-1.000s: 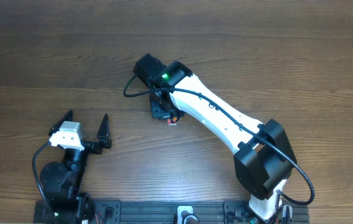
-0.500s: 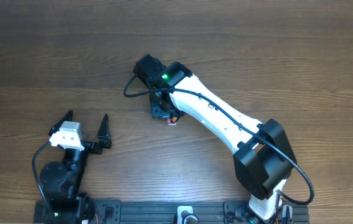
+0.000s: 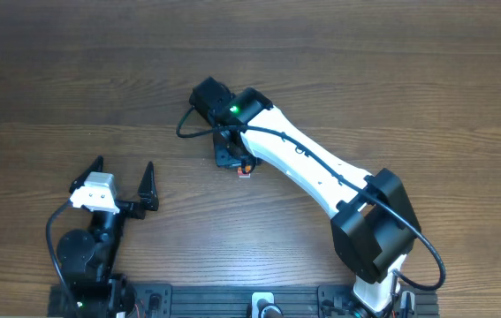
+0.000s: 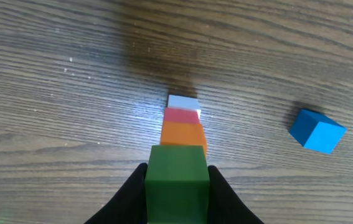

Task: Stack Cubes

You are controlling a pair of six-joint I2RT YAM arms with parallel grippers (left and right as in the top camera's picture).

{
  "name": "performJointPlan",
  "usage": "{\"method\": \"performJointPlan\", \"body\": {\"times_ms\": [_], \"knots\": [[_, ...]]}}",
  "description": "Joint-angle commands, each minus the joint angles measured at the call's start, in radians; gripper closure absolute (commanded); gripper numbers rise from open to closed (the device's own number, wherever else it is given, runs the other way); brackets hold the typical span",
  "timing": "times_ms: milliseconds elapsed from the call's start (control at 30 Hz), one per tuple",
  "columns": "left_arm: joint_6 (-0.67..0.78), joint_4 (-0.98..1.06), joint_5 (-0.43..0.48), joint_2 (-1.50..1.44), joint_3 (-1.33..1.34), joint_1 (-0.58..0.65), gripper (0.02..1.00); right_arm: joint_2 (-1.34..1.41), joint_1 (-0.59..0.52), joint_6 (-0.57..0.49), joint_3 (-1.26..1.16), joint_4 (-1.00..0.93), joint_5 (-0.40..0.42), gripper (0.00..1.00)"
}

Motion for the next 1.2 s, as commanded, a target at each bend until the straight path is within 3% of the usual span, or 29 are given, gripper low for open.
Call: {"method": "performJointPlan", "body": {"times_ms": [33,300,567,767,967,1033,1200], "knots": [[0.014,0.001,0.013,-0.008,-0.006,0.006,0.020,0.009,0.002,0.020,-0.024,0.007,0.020,0.803],[0.014,0.001,0.013,-0.008,-0.006,0.006,0.020,0.009,0.002,0.021,-0.031,0.021,0.020,0.774],[0.014,0.001,0.013,-0.008,-0.006,0.006,0.020,0.009,0.002,0.021,-0.031,0.030,0.020,0.643],[0.014,0.001,0.013,-0.008,-0.006,0.006,0.018,0.009,0.002,0.021,-0.031,0.029,0.019,0.612],[0.014,0.001,0.013,-0.008,-0.006,0.006,0.018,0.008,0.002,0.021,-0.031,0.033,0.019,0.430],[0.014,0.001,0.013,-0.008,-0.006,0.006,0.018,0.008,0.002,0.021,-0.028,0.033,0.020,0.286],[0.014,0.001,0.013,-0.008,-0.006,0.006,0.020,-0.017,-0.002,0.006,-0.013,0.032,0.021,0.167]]}}
